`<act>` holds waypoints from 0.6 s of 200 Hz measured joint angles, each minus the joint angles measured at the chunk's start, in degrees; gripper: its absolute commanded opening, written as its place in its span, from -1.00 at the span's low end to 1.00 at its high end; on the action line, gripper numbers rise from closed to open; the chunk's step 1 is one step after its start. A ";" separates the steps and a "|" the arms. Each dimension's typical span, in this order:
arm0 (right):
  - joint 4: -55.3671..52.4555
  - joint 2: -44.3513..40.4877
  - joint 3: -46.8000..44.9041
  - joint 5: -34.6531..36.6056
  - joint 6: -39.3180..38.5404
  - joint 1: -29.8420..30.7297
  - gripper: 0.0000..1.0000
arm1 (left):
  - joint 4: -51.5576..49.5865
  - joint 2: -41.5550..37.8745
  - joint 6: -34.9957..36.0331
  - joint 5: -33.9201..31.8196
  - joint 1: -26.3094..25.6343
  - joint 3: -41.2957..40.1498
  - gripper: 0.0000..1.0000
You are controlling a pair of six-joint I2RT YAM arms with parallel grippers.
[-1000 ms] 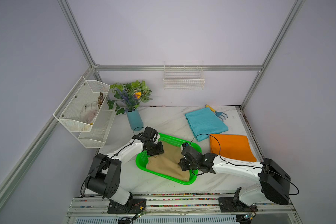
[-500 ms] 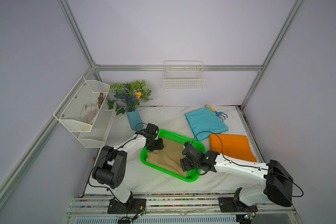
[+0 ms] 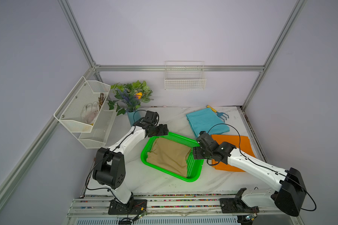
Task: Put the folded long pants in the basket
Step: Place the long pant in the basket, then adjust the basket at the center of the board.
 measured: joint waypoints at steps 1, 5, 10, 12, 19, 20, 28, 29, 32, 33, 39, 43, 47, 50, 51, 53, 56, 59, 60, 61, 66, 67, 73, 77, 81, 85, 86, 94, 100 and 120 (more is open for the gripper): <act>0.02 0.00 -0.20 -0.15 0.04 -0.26 0.55 | 0.02 -0.02 -0.02 0.02 0.00 0.09 0.84; 0.02 0.00 -0.63 -0.98 0.09 -0.76 0.54 | 0.20 -0.22 -0.02 0.04 0.00 0.61 0.84; 0.07 0.00 -1.27 -2.03 0.15 -1.51 0.52 | 0.46 -0.52 -0.02 0.07 0.00 1.03 0.84; 0.15 0.00 -1.53 -2.56 0.17 -1.79 0.51 | 0.68 -0.70 -0.04 0.04 0.00 1.22 0.85; 0.37 0.00 -2.27 -4.02 0.35 -2.67 0.47 | 1.31 -1.33 -0.11 0.13 0.00 1.57 0.84; 0.46 0.02 -2.45 -4.33 0.35 -2.86 0.46 | 1.40 -1.40 -0.13 0.15 0.00 1.57 0.84; 1.09 0.11 -3.30 -6.05 0.52 -3.93 0.43 | 2.51 -2.38 -0.52 0.35 0.00 1.66 0.84; 1.14 0.13 -3.37 -6.16 0.55 -4.02 0.42 | 2.60 -2.45 -0.55 0.33 0.00 1.66 0.84; 1.33 0.24 -3.61 -6.82 0.76 -4.31 0.40 | 2.99 -2.75 -0.66 0.39 0.00 1.66 0.84; 1.42 0.33 -3.72 -7.21 0.66 -4.48 0.40 | 3.15 -2.95 -0.74 0.42 0.00 1.66 0.84; 1.79 0.72 -4.07 -8.35 0.85 -5.05 0.36 | 3.98 -3.54 -1.09 0.50 0.00 1.66 0.84; 2.03 1.16 -4.22 -9.16 0.96 -5.49 0.35 | 4.59 -3.91 -1.33 0.61 0.00 1.66 0.84; 2.32 1.64 -4.31 -9.79 0.96 -5.81 0.35 | 5.16 -4.22 -1.60 0.70 0.00 1.64 0.84; 2.51 2.03 -4.33 -10.25 1.09 -6.03 0.25 | 5.75 -4.46 -1.84 0.74 0.00 1.64 0.84; 2.58 2.14 -4.33 -10.27 1.11 -6.08 0.24 | 5.84 -4.50 -1.90 0.76 0.00 1.64 0.84; 2.73 2.54 -4.33 -10.75 0.94 -6.23 0.23 | 6.21 -4.63 -2.12 0.79 0.00 1.64 0.84; 2.82 2.95 -4.33 -10.99 1.03 -6.38 0.21 | 6.64 -4.79 -2.19 0.85 0.00 1.64 0.84; 3.04 3.41 -4.33 -11.37 1.18 -6.51 0.20 | 7.17 -4.96 -2.56 0.92 0.00 1.60 0.85; 3.08 3.65 -4.35 -11.65 0.98 -6.58 0.19 | 7.30 -4.98 -2.56 0.92 0.00 1.57 0.85; 3.15 3.76 -4.35 -11.72 0.96 -6.60 0.19 | 7.43 -5.03 -2.58 0.92 0.00 1.57 0.85; 3.37 4.50 -4.35 -12.22 1.05 -6.80 0.16 | 8.15 -5.20 -2.86 0.94 0.00 1.46 0.85; 3.41 4.59 -4.35 -12.31 1.05 -6.82 0.16 | 8.24 -5.25 -2.91 0.94 0.00 1.46 0.85; 3.80 5.38 -4.35 -12.90 1.20 -7.08 0.13 | 8.94 -5.35 -3.19 1.03 0.00 1.31 0.85; 4.07 5.90 -4.35 -13.16 1.38 -7.19 0.11 | 9.18 -5.38 -3.26 1.07 0.00 1.25 0.85; 4.35 6.34 -4.35 -13.49 1.20 -7.23 0.09 | 9.44 -5.38 -3.48 1.16 0.00 1.18 0.85; 4.72 6.80 -4.33 -13.92 1.20 -7.26 0.07 | 9.55 -5.38 -3.56 1.18 0.00 1.14 0.85; 4.81 6.86 -4.33 -13.99 1.09 -7.26 0.07 | 9.55 -5.38 -3.61 1.20 0.00 1.14 0.85; 5.38 7.78 -4.17 -14.84 0.61 -7.26 0.03 | 9.60 -5.38 -3.72 1.36 0.00 1.05 0.85; 5.64 8.59 -3.74 -15.54 0.17 -7.26 0.00 | 9.60 -5.38 -4.00 1.53 0.00 1.03 0.85; 6.08 13.22 0.17 -17.81 -1.84 -7.30 -0.04 | 10.05 -5.38 -4.55 2.08 0.00 1.03 0.85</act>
